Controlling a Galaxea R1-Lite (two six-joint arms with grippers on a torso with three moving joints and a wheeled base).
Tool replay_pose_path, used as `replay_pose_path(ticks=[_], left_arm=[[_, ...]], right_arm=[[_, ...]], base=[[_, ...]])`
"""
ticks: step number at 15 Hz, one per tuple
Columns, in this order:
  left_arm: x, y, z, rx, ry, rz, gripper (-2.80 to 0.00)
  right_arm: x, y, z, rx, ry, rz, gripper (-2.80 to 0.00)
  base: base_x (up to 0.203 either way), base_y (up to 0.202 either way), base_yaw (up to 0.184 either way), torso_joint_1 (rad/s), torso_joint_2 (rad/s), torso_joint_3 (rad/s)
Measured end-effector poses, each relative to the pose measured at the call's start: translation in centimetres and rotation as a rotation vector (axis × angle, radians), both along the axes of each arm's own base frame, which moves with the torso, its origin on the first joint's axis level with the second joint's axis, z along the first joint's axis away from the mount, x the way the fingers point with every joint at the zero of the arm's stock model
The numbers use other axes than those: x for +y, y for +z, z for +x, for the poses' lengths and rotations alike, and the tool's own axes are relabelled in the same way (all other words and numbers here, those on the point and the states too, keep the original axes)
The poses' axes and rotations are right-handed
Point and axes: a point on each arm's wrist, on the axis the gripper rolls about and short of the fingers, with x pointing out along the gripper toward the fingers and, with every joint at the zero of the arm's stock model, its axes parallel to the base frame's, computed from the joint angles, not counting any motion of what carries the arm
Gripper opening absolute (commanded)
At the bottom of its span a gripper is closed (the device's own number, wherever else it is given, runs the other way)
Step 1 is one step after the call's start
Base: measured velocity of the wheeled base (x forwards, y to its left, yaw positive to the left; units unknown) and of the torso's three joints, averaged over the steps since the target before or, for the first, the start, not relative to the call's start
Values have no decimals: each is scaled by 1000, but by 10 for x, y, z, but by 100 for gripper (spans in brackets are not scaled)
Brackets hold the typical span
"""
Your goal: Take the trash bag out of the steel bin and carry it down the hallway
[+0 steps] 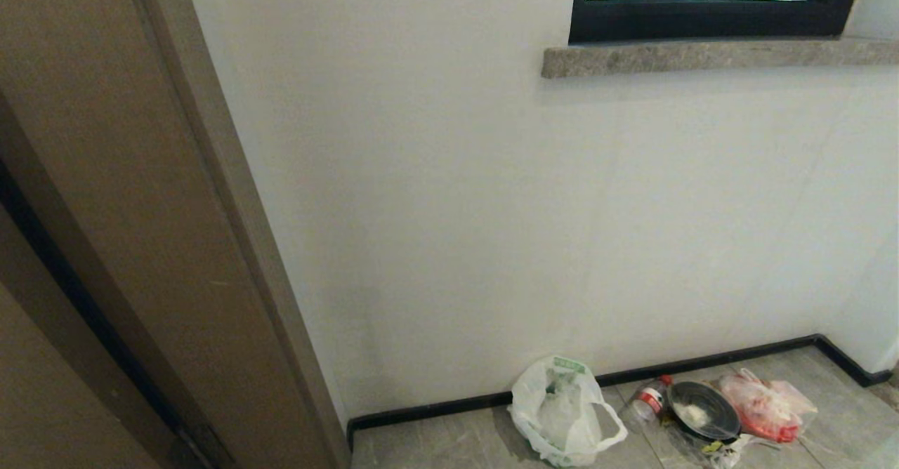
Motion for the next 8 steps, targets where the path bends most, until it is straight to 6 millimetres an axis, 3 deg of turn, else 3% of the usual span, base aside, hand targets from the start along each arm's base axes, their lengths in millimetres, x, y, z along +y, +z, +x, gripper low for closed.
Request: replay_pose_path(ticks=[8], left_arm=[[0, 0, 0, 0, 0, 1, -280]], right_arm=[[0, 0, 0, 1, -1, 5, -280]], base=[[0, 0, 0, 1, 1, 10]])
